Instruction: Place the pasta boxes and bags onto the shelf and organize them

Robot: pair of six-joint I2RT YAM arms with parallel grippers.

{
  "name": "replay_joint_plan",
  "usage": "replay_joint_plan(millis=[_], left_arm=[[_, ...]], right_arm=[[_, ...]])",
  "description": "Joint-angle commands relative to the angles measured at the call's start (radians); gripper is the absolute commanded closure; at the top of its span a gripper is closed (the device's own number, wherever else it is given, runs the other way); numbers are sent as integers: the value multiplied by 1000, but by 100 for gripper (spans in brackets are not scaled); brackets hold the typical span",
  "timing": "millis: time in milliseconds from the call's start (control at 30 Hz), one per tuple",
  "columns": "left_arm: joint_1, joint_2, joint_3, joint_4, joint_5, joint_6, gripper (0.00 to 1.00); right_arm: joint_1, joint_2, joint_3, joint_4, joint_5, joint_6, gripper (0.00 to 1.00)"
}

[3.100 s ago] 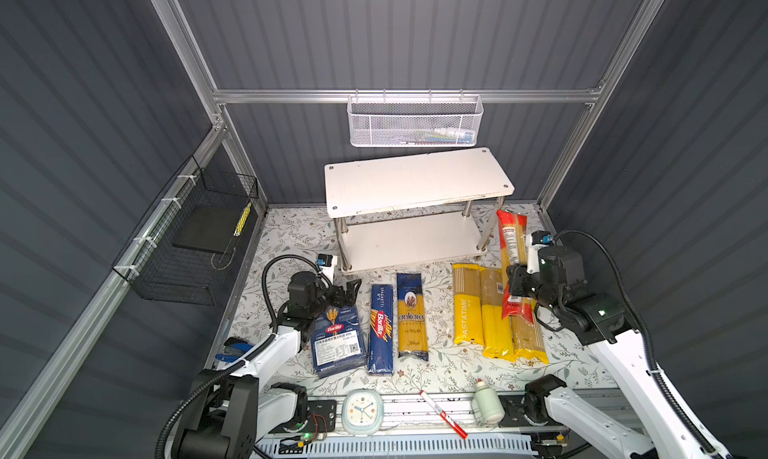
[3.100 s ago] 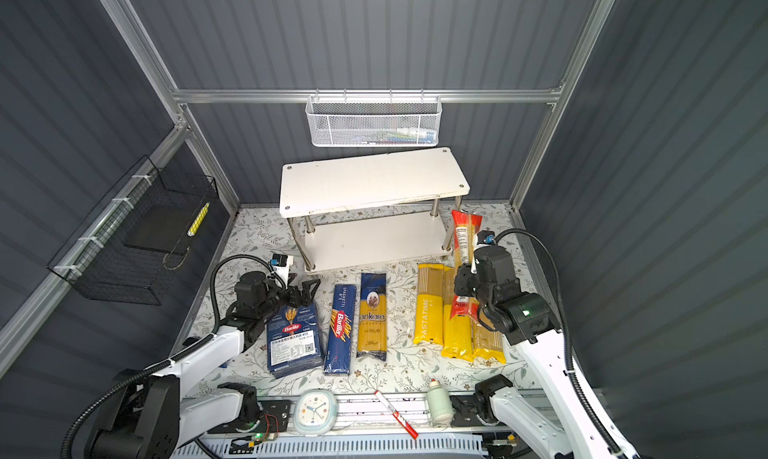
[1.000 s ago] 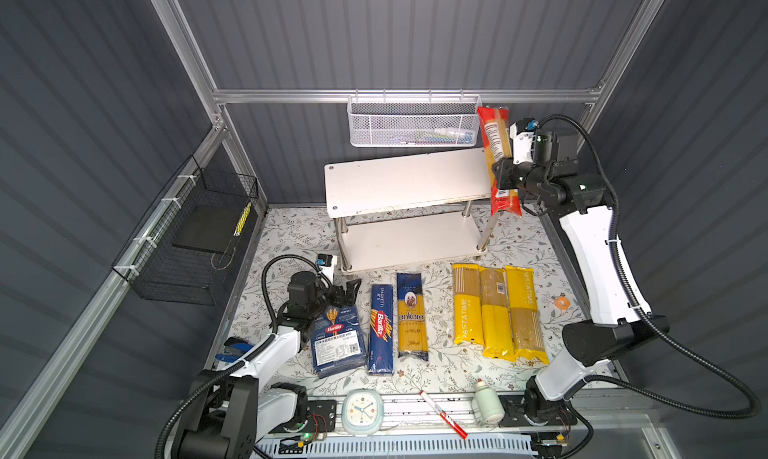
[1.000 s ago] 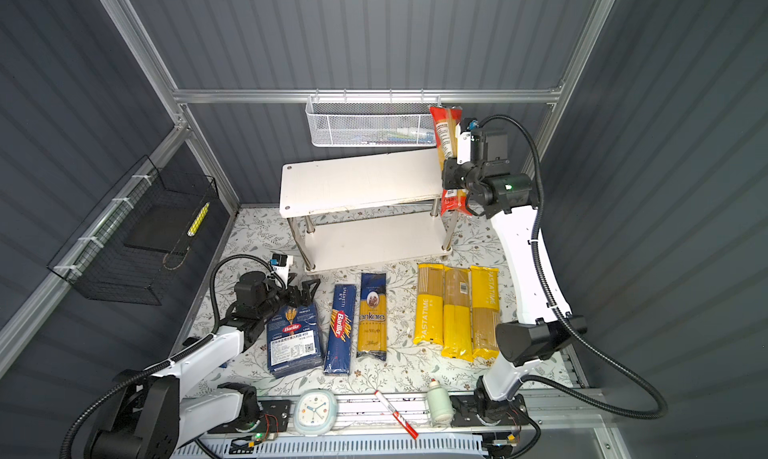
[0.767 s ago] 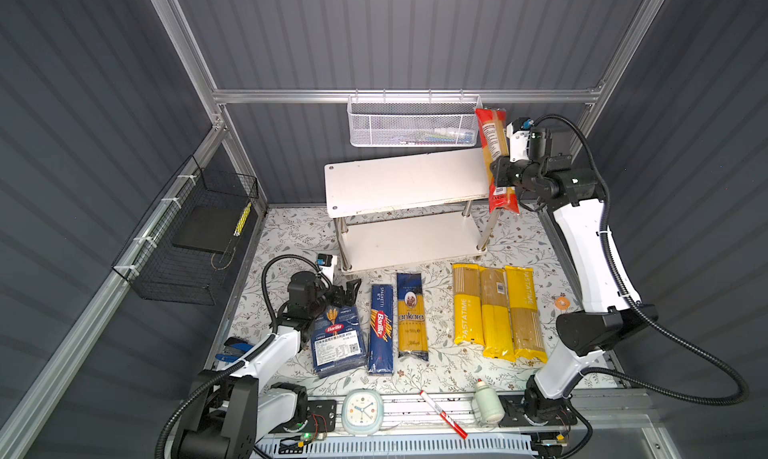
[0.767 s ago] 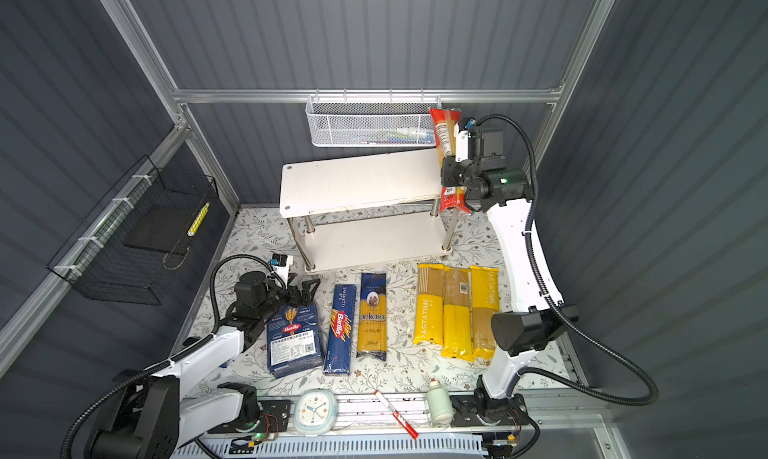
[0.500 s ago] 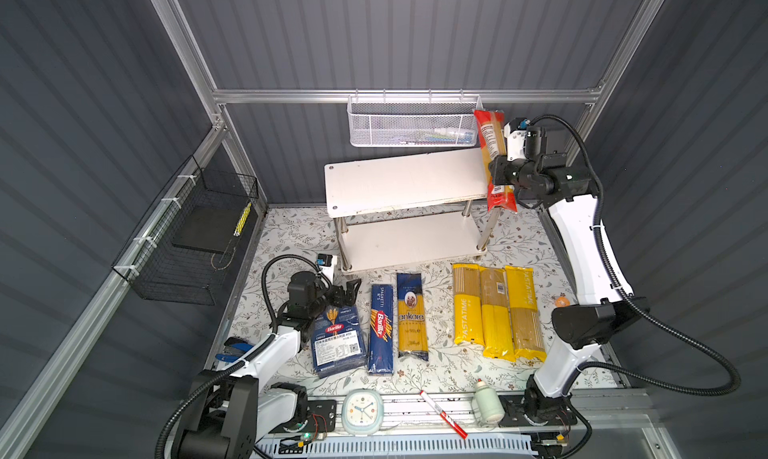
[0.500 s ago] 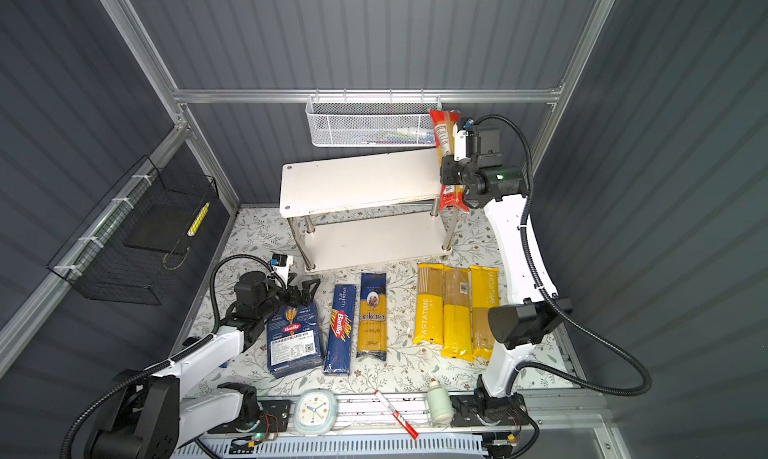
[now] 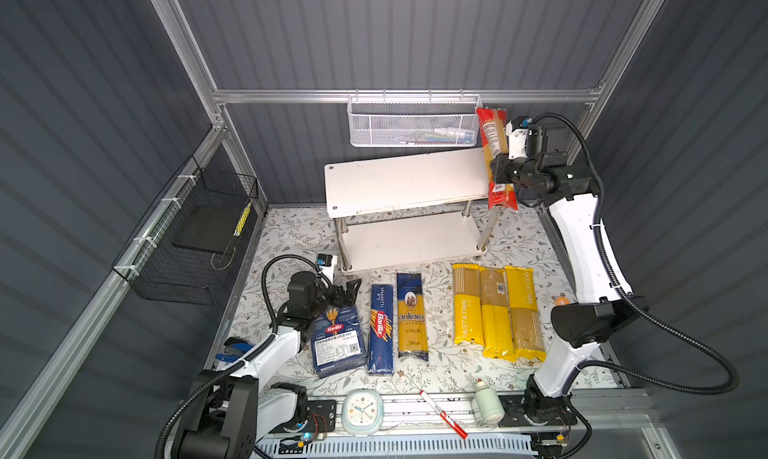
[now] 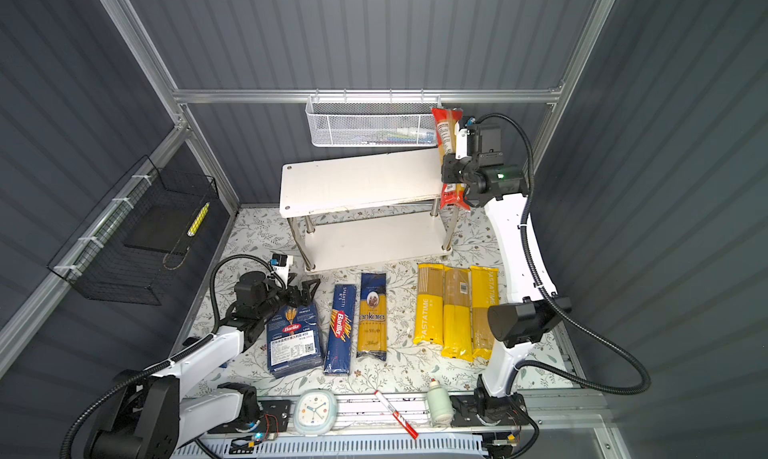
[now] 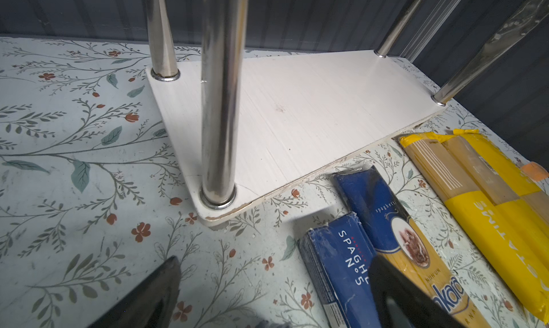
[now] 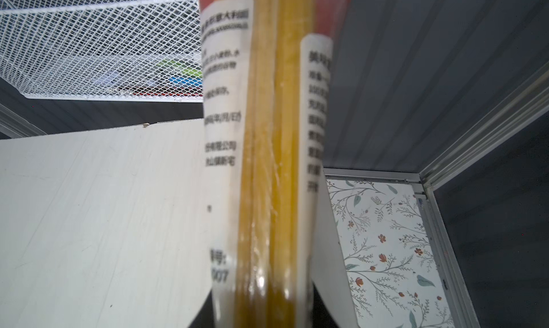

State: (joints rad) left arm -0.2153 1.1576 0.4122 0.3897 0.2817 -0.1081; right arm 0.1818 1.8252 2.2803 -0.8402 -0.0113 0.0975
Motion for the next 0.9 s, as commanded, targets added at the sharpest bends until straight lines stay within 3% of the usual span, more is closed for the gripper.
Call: replay_joint_plan(millis=[0, 200, 367, 867], left_arm=[[2, -19, 1, 8, 9, 15, 1], [2, -14, 6, 6, 9, 16, 1], [2, -9, 9, 4, 8, 16, 1], [2, -15, 6, 5, 5, 15, 1]], right_arm=[[-5, 6, 57, 110, 4, 12, 80], [-5, 9, 55, 98, 7, 22, 73], [-5, 17, 54, 103, -3, 36, 62], [-5, -24, 75, 43, -13, 18, 48]])
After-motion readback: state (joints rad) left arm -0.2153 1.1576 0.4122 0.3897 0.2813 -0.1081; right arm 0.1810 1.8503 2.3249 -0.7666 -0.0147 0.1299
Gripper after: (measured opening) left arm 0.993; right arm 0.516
